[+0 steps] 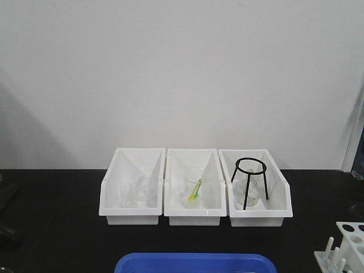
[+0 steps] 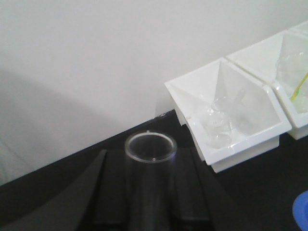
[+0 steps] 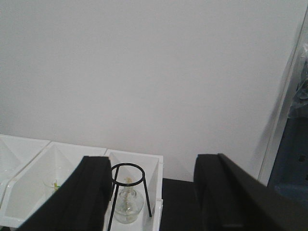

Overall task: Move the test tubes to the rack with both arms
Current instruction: 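Carry the test tube with the left gripper toward the right gripper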

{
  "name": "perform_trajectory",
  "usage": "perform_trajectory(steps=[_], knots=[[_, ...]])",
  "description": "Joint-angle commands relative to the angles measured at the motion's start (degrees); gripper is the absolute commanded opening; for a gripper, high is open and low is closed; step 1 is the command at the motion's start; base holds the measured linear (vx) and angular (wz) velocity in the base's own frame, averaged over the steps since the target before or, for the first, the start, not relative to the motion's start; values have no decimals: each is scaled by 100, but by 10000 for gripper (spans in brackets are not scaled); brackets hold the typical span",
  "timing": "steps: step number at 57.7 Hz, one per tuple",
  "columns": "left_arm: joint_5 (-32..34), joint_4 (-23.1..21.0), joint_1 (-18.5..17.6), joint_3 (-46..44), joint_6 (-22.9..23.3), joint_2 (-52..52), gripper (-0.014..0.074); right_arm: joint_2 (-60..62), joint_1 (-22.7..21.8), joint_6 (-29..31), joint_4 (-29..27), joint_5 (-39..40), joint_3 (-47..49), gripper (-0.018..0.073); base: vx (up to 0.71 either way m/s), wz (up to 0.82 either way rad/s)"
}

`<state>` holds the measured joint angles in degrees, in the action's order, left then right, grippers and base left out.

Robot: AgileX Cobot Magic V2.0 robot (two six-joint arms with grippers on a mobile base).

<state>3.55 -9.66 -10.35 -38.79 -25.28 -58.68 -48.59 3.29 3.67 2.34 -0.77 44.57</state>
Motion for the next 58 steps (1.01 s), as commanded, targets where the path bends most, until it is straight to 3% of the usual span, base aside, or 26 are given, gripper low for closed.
perform_trajectory(steps=[1,12,22,34,44,58], knots=[[-284,-165,-52,-753,124,150,-22,27,3,8,0,376,187,439,0,0],[-585,-716,-190,-1355,244,156,-22,-160,216,-161,-123,262,187,439,0,0],[-613,-999,-720,-1409,244,145,-22,-538,1282,-74,48,279,187,439,0,0],[-586,-1023,-1500,-1396,244,-14,-22,-1123,2516,-94,47,442,187,439,0,0],[-241,-1401,-2143,-1396,244,-292,-22,-1617,3404,-125,17,876,187,439,0,0],[385,-1581,-3030,-1396,246,-647,-22,-2123,4236,-367,12,1548,187,439,0,0]])
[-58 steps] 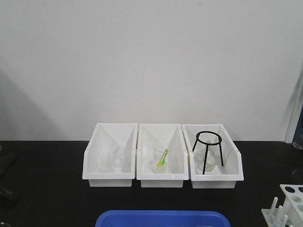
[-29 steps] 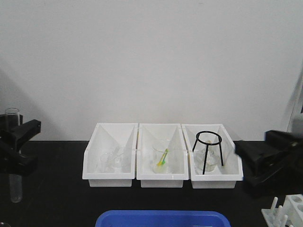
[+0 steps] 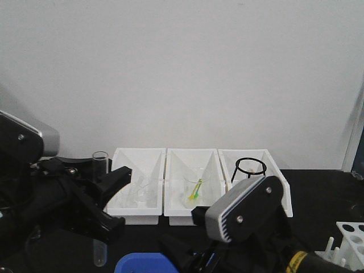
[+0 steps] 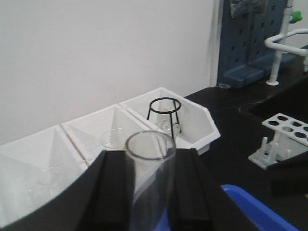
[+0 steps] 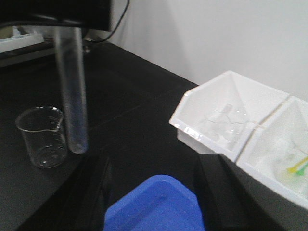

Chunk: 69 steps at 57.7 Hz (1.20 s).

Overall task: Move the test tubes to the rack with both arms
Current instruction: 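Carry the test tube with the left gripper toward the right gripper, then grasp the test tube with the right gripper, then open the left gripper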

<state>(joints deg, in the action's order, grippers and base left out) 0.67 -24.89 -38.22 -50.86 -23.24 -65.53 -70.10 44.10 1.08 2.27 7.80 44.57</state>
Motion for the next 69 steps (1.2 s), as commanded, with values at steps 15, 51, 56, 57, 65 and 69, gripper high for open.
perform_trajectory(steps=[15,51,56,57,65,69], knots=[[891,-64,-884,-189,42,-98,-22,-190,390,-323,18,1290,187,439,0,0],[932,-65,-1488,-188,131,-100,-22,-190,378,-472,23,1475,187,400,0,0],[932,-65,-1488,-188,131,-100,-22,-190,378,-467,23,1523,187,319,0,0],[932,-65,-1488,-188,131,-100,-22,-190,378,-467,23,1523,187,302,0,0],[926,-65,-1488,-188,131,-100,-22,-190,378,-467,23,1523,187,119,0,0],[926,-65,-1488,-188,131,-100,-22,-190,378,-460,23,1523,187,32,0,0]])
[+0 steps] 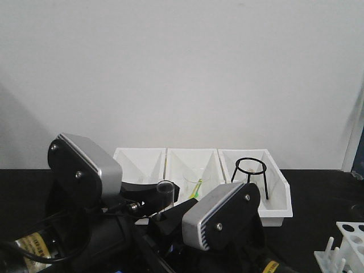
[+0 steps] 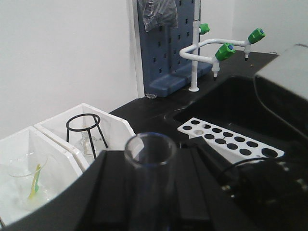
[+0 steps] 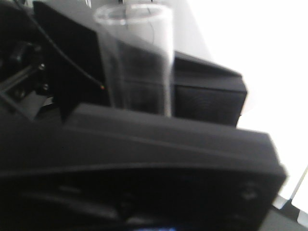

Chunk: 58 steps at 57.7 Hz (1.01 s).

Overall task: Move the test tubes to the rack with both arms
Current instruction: 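Grasp the test tube with the right gripper, then open the left gripper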

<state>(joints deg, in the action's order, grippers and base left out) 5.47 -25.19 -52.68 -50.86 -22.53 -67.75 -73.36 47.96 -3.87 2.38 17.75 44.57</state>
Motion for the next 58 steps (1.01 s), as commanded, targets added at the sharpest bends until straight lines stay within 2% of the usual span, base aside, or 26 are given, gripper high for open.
perform_trajectory(steps=[1,17,26,33,47,58], knots=[[441,-34,-42,-188,60,123,-22,136,-8,34,12,529,187,4,0,0],[473,-34,-42,-188,70,123,-16,136,-8,39,18,520,187,-12,0,0],[505,-39,-37,-188,70,123,30,136,-8,39,18,461,187,-11,0,0],[533,-33,-37,-188,64,123,115,136,-8,39,22,368,187,-11,0,0],[523,-33,-37,-188,64,123,359,136,-8,51,22,341,187,-10,0,0],[722,-28,-37,-188,35,160,440,136,-8,51,22,341,187,-10,0,0]])
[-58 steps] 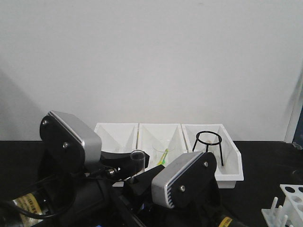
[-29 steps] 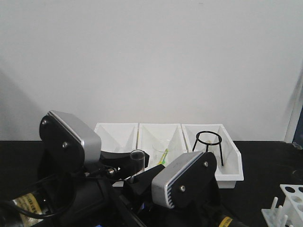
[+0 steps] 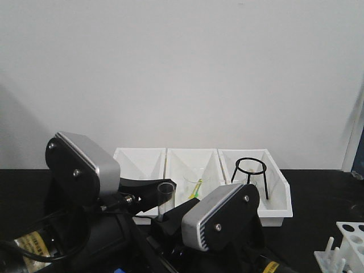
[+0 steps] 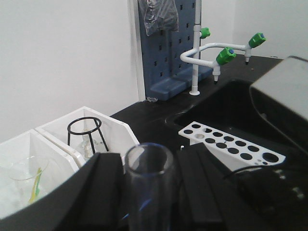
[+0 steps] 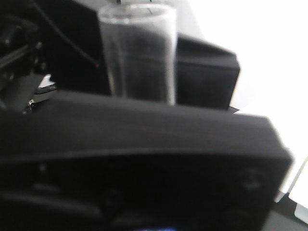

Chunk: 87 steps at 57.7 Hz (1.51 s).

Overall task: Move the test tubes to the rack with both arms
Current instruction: 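Grasp the test tube with the right gripper, then open the left gripper, then move the held test tube with the right gripper above the white rack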

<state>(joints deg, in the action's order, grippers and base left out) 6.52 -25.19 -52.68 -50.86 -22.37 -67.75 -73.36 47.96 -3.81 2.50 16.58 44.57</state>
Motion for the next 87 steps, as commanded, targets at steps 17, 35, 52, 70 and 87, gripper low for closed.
perform_trajectory(steps=[17,35,52,70,87], knots=[[1242,-33,-37,-194,-270,577,435,136,-8,45,10,453,187,-10,0,0],[1284,-25,-37,-553,-314,1100,435,136,-8,45,10,434,187,-8,0,0],[975,-39,-37,-564,-599,1511,435,136,-352,332,-45,374,187,-8,0,0],[916,-39,-37,-564,-753,1529,435,344,-2368,327,-100,332,187,-7,0,0],[772,-39,-37,-564,-759,1529,435,824,-4609,248,-76,1061,-649,-7,0,0]])
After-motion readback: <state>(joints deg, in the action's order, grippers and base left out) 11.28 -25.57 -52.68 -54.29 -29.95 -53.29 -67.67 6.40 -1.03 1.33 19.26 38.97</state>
